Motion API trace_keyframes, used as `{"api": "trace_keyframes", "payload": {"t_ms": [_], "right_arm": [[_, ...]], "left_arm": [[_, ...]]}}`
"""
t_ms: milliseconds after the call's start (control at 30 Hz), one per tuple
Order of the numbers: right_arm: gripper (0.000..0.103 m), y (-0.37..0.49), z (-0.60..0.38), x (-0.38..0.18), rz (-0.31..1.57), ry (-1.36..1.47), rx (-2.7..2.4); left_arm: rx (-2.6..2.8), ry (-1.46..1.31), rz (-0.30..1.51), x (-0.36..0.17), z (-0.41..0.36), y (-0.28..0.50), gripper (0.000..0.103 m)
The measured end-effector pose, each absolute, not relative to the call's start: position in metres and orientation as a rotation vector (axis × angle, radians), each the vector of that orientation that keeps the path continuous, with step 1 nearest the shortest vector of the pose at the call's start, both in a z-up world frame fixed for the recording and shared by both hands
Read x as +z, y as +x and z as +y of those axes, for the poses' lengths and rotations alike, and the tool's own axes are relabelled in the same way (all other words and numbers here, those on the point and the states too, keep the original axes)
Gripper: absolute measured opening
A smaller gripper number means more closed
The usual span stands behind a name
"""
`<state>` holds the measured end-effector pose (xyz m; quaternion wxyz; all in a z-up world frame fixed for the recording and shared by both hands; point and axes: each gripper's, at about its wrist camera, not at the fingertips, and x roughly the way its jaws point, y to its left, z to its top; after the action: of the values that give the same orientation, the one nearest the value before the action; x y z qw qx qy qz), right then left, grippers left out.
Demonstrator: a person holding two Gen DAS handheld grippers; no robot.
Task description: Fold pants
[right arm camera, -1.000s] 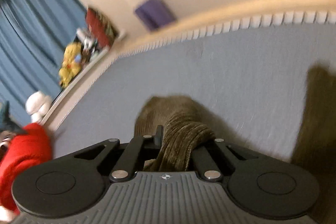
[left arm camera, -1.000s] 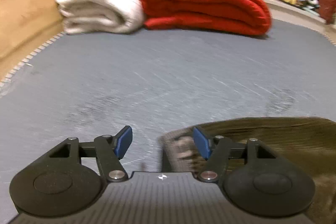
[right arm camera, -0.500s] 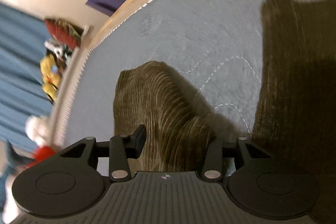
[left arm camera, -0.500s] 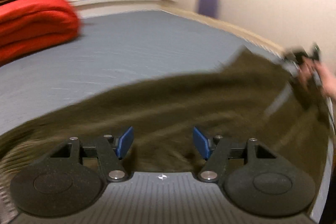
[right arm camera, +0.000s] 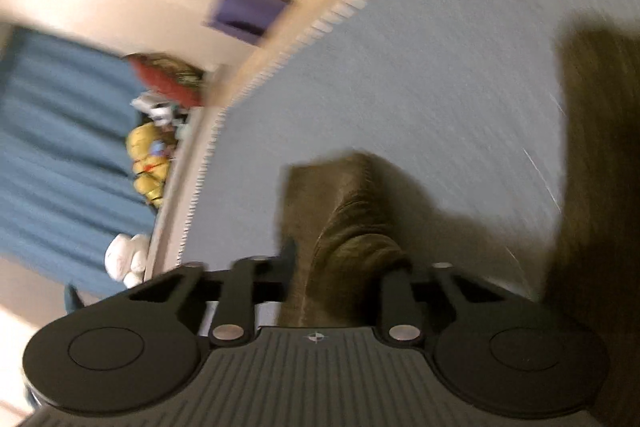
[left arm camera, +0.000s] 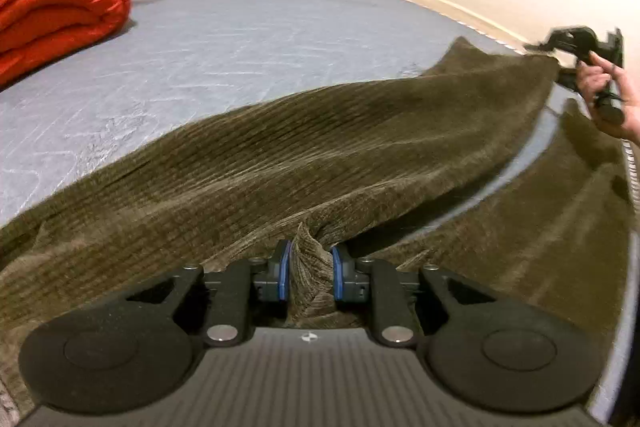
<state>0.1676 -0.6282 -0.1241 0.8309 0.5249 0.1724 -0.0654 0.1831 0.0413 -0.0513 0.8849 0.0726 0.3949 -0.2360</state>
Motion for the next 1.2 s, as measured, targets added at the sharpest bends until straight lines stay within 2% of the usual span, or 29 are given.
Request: {"api": "trace_keyframes", "payload": {"t_ms": [100,200,267,333,400,467,567,633,733,800,867,900,933,967,1000,1033,1067,1133,1200], "right_arm": [[0.017,0.166,-0.608,-0.089,0.389,0.838,-0.203],[0.019,0.167,-0.611,-0.095,0.594,0.712,-0.467],[0.024,0.161,-0.622,-0.109,0.694,0.703,-0.626],[0.027,0.151,-0.629,-0.108,0.67,0.736,-0.658],[0.031,0.148,-0.62,-0.088,0.624,0.648,-0.707],[0.041,0.142,-0.606,-0.063,0.53,0.548,-0.701],[0.05,0.15,-0.574,-0.033,0.453,0.485,-0.491],[0.055,0.171,-0.539,-0.026,0.51,0.414,-0.318],[0.057,0.219,-0.487,-0.04,0.682,0.35,-0.134],[0.059,0.245,-0.459,-0.058,0.765,0.33,-0.116],[0.068,0.276,-0.439,-0.08,0.856,0.313,-0.154],[0.068,0.291,-0.433,-0.093,0.906,0.312,-0.185],[0.072,0.3,-0.427,-0.103,0.943,0.315,-0.23],[0.076,0.306,-0.423,-0.106,0.931,0.313,-0.265],[0.072,0.312,-0.417,-0.106,0.913,0.29,-0.29],[0.046,0.319,-0.407,-0.106,0.91,0.242,-0.32],[0.03,0.325,-0.4,-0.106,0.905,0.195,-0.37],[0.011,0.33,-0.395,-0.11,0.892,0.145,-0.433],[0.007,0.338,-0.401,-0.108,0.882,0.184,-0.472]], "left_arm": [[-0.586,0.193,0.911,-0.044,0.047,0.177,0.023],[-0.667,0.294,0.969,-0.054,0.038,0.166,0.024],[-0.676,0.305,0.978,-0.059,0.034,0.167,0.025],[-0.691,0.282,0.976,-0.058,0.036,0.171,0.026],[-0.68,0.237,0.981,-0.059,0.043,0.176,0.035],[-0.66,0.206,0.982,-0.06,0.049,0.183,0.047],[-0.662,0.157,0.984,-0.057,0.056,0.19,0.048],[-0.661,0.135,0.964,-0.05,0.059,0.188,0.053],[-0.661,0.063,0.913,-0.035,0.074,0.188,0.06],[-0.644,0.022,0.866,-0.025,0.087,0.189,0.061],[-0.604,-0.006,0.822,-0.017,0.1,0.19,0.061],[-0.57,-0.022,0.803,-0.014,0.106,0.192,0.061],[-0.536,-0.042,0.791,-0.013,0.113,0.195,0.061],[-0.5,-0.064,0.786,-0.011,0.119,0.199,0.061],[-0.461,-0.085,0.783,-0.011,0.126,0.203,0.061],[-0.426,-0.099,0.781,-0.011,0.131,0.206,0.061],[-0.393,-0.109,0.78,-0.013,0.135,0.21,0.061],[-0.348,-0.122,0.781,-0.013,0.142,0.215,0.061],[-0.312,-0.136,0.785,-0.016,0.148,0.218,0.061]]}}
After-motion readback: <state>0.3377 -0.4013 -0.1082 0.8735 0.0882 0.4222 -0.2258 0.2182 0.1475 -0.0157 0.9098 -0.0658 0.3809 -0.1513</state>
